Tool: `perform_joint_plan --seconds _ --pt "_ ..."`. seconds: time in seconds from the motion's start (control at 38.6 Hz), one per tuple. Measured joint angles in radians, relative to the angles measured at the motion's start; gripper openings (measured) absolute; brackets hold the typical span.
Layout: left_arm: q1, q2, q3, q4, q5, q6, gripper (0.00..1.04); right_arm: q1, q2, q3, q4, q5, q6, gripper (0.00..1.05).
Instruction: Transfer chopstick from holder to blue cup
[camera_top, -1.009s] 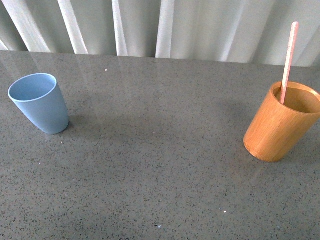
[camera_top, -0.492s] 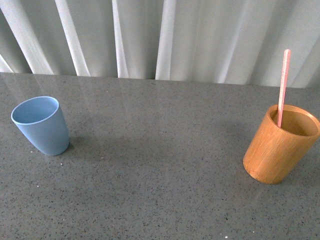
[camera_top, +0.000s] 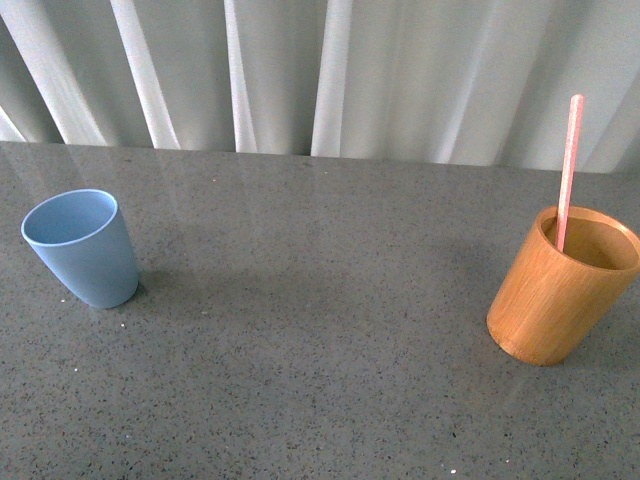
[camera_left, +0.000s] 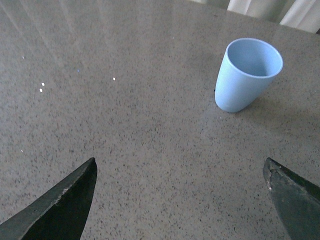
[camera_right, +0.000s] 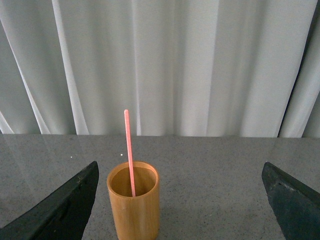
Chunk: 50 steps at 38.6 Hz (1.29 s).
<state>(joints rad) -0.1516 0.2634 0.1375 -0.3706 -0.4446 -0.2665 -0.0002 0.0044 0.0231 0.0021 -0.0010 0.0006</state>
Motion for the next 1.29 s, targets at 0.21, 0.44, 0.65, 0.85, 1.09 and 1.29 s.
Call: perform_joint_plan --seconds 0.21,0.44,0.65,0.85,1.09,1.29 --pt "0.095 0.257 0.13 0.133 0.159 -0.014 0.98 0.0 0.0 0.0 0.0 0.001 0.0 0.95" --pt "0.174 0.81 0.44 0.158 0.348 0.088 0.98 0.0 0.0 0.0 0.0 0.0 0.0 0.95" --pt "0.162 1.059 0.645 0.127 0.366 0.116 0.98 0.0 0.0 0.0 0.0 0.0 0.0 0.95" --pt "0.136 1.249 0.752 0.116 0.33 0.131 0.98 0.0 0.0 0.0 0.0 0.0 0.0 0.95" --pt "0.122 1.358 0.768 0.132 0.307 0.13 0.98 0.0 0.0 0.0 0.0 0.0 0.0 0.95" --pt "0.114 1.426 0.809 0.155 0.289 0.127 0.98 0.0 0.0 0.0 0.0 0.0 0.0 0.95"
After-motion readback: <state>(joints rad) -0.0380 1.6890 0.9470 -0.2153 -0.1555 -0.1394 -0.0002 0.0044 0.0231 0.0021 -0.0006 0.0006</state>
